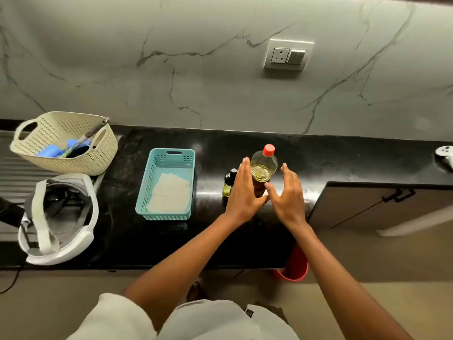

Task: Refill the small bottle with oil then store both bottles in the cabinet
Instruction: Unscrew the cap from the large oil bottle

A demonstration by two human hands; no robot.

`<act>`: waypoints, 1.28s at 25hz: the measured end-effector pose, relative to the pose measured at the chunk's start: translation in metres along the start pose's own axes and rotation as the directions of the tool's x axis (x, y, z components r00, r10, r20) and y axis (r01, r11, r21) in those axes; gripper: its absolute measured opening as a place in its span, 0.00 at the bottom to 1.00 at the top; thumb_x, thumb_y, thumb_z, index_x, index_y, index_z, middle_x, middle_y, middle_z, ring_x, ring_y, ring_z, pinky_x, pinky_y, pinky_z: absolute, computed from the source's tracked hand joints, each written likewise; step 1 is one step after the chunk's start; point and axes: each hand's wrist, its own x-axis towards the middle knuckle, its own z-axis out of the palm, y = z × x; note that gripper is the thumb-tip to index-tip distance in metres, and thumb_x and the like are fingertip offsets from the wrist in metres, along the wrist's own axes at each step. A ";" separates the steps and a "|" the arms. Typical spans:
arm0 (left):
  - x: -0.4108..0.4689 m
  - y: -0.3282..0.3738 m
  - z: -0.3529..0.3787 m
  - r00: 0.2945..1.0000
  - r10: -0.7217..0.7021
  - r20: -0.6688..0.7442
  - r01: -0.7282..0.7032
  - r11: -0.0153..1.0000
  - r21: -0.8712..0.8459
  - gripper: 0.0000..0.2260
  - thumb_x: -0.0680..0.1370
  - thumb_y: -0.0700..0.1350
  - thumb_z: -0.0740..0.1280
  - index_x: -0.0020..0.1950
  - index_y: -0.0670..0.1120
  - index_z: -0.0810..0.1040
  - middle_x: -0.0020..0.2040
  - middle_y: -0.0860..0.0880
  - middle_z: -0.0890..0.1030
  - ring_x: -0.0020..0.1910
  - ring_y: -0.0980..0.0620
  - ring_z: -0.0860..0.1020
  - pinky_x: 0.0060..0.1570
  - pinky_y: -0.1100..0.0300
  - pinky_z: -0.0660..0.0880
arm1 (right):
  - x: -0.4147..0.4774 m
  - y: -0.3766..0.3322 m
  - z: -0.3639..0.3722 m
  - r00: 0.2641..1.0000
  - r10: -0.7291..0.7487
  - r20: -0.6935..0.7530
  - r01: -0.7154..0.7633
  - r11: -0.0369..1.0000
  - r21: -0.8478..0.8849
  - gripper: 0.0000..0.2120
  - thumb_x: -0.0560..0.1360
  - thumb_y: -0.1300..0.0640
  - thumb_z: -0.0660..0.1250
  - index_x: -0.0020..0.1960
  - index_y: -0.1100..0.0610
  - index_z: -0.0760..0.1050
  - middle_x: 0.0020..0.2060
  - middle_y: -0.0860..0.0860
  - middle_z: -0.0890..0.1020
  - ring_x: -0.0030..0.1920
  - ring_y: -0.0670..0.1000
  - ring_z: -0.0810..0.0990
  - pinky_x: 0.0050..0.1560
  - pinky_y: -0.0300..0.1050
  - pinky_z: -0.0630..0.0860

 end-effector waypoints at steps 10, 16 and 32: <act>0.048 0.013 0.023 0.979 -0.151 -0.139 0.131 0.981 -0.144 0.48 0.74 0.65 0.74 0.86 0.50 0.53 0.76 0.46 0.66 0.73 0.45 0.72 0.65 0.48 0.79 | 0.048 0.007 -0.028 1.000 -0.010 0.014 0.008 0.990 0.140 0.15 0.82 0.44 0.70 0.58 0.56 0.80 0.49 0.49 0.83 0.46 0.48 0.83 0.43 0.46 0.84; 0.062 0.016 0.022 0.971 -0.149 -0.186 0.127 0.984 -0.128 0.37 0.70 0.61 0.80 0.74 0.55 0.68 0.66 0.53 0.75 0.61 0.52 0.79 0.54 0.47 0.84 | 0.119 -0.023 -0.054 0.964 -0.239 0.119 0.247 0.967 -0.058 0.17 0.80 0.42 0.72 0.53 0.57 0.80 0.43 0.50 0.82 0.40 0.51 0.81 0.39 0.48 0.80; 0.076 -0.002 0.017 0.992 -0.092 -0.084 0.076 0.981 -0.177 0.35 0.72 0.58 0.81 0.74 0.54 0.69 0.67 0.53 0.79 0.63 0.51 0.81 0.61 0.49 0.84 | 0.151 -0.028 -0.051 0.761 -0.524 0.382 0.602 0.790 -0.116 0.06 0.80 0.60 0.74 0.49 0.63 0.81 0.43 0.57 0.80 0.37 0.56 0.80 0.38 0.55 0.84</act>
